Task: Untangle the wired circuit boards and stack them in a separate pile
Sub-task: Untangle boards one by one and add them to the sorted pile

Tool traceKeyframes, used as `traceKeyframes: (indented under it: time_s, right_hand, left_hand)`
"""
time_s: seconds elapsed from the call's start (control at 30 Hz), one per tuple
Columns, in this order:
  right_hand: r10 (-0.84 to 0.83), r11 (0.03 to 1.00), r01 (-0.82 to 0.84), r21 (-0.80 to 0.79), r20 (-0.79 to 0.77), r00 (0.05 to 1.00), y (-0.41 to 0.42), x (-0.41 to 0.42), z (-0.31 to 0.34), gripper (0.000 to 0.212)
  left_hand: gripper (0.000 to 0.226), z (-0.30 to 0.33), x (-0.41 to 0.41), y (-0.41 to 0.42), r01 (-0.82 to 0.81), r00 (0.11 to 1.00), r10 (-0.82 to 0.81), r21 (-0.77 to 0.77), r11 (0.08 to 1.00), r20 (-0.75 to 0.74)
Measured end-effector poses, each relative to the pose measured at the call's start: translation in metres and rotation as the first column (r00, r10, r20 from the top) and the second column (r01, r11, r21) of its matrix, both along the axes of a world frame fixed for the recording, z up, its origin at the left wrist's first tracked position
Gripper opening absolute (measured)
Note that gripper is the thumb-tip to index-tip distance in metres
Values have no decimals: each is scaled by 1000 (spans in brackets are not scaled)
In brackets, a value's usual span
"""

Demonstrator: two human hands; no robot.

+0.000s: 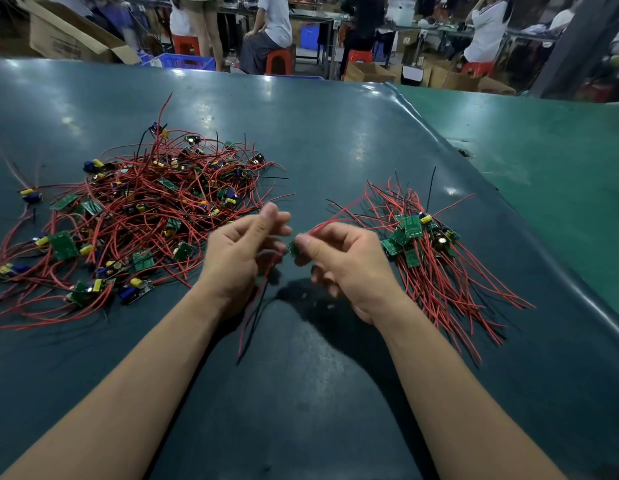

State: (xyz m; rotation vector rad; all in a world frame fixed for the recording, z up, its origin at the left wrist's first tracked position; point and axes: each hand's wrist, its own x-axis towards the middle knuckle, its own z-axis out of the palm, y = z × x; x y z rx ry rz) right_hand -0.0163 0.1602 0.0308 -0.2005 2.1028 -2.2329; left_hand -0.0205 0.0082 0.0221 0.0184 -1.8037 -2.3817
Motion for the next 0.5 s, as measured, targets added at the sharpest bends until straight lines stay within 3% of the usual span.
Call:
traceKeyframes:
  time_s: [0.03, 0.1, 0.17, 0.27, 0.33, 0.5]
  right_hand:
    - [-65, 997, 64, -52, -33, 997, 2, -1, 2, 11]
    - [-230, 959, 213, -185, -72, 971, 8, -4, 7, 10]
    - [-434, 861, 391, -326, -67, 899, 13, -7, 12, 8]
    - [-667, 617, 562, -550, 13, 745, 18, -8, 15, 10]
    - [-755, 512, 615, -600, 27, 655, 19, -8, 15, 15]
    - [-829, 472, 666, -578, -33, 558, 21, -9, 15, 14]
  left_hand:
    - [24, 0, -2, -5, -152, 984, 144, -81, 985, -103]
    - [19, -2, -5, -17, -514, 820, 403, -213, 831, -405]
    - [20, -3, -6, -25, -669, 674, 496, -168, 724, -547]
    - [21, -6, -10, -27, -679, 669, 503, -173, 714, -548]
    - [21, -10, -11, -26, -671, 687, 484, -218, 709, -542]
    - [24, -12, -12, -24, -642, 712, 440, -253, 723, -547]
